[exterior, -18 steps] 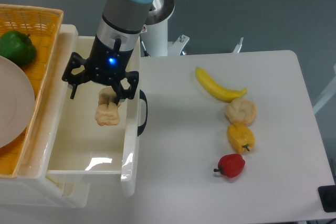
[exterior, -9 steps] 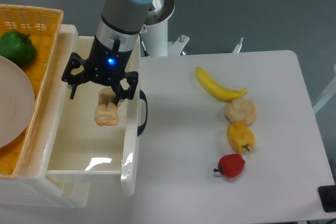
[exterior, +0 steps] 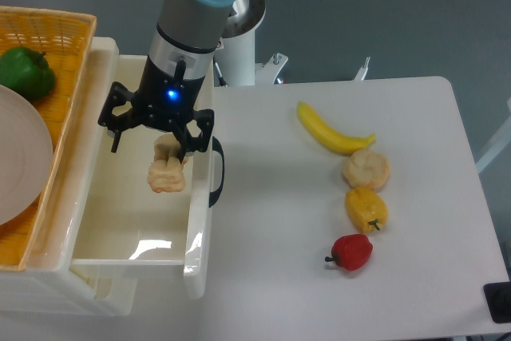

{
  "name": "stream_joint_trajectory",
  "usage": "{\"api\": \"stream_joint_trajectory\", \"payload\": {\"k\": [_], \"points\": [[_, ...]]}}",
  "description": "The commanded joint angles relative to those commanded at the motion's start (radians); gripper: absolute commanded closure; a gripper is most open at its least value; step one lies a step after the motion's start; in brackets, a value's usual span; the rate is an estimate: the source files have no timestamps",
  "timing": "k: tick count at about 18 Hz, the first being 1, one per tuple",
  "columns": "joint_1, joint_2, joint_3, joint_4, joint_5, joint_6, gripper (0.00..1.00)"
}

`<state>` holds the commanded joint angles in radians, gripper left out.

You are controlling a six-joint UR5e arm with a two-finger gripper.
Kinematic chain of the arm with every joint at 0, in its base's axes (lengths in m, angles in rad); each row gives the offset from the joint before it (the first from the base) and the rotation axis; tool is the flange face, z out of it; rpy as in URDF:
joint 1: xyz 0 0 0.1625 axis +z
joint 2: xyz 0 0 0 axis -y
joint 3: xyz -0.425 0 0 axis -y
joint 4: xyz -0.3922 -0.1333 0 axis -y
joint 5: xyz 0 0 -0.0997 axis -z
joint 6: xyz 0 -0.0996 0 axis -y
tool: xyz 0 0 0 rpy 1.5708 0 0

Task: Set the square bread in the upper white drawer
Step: 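Open the gripper to release the bread into the drawer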

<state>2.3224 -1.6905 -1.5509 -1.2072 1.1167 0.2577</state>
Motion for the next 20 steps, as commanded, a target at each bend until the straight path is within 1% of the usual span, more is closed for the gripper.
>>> {"api": "stream_joint_trajectory", "payload": {"k": [4, 10, 14, 16, 17, 20], "points": [[0.012, 0.000, 0.000, 0.000, 0.020, 0.000, 0.01], [0.035, 0.005, 0.002, 0.002, 0.018, 0.002, 0.00], [0.037, 0.012, 0.002, 0.002, 0.017, 0.002, 0.00], [0.026, 0.017, 0.008, 0.000, 0.018, 0.000, 0.00], [0.025, 0.028, 0.011, -0.002, 0.018, 0.000, 0.00], [0.017, 0.031, 0.003, -0.002, 0.017, -0.002, 0.00]]}}
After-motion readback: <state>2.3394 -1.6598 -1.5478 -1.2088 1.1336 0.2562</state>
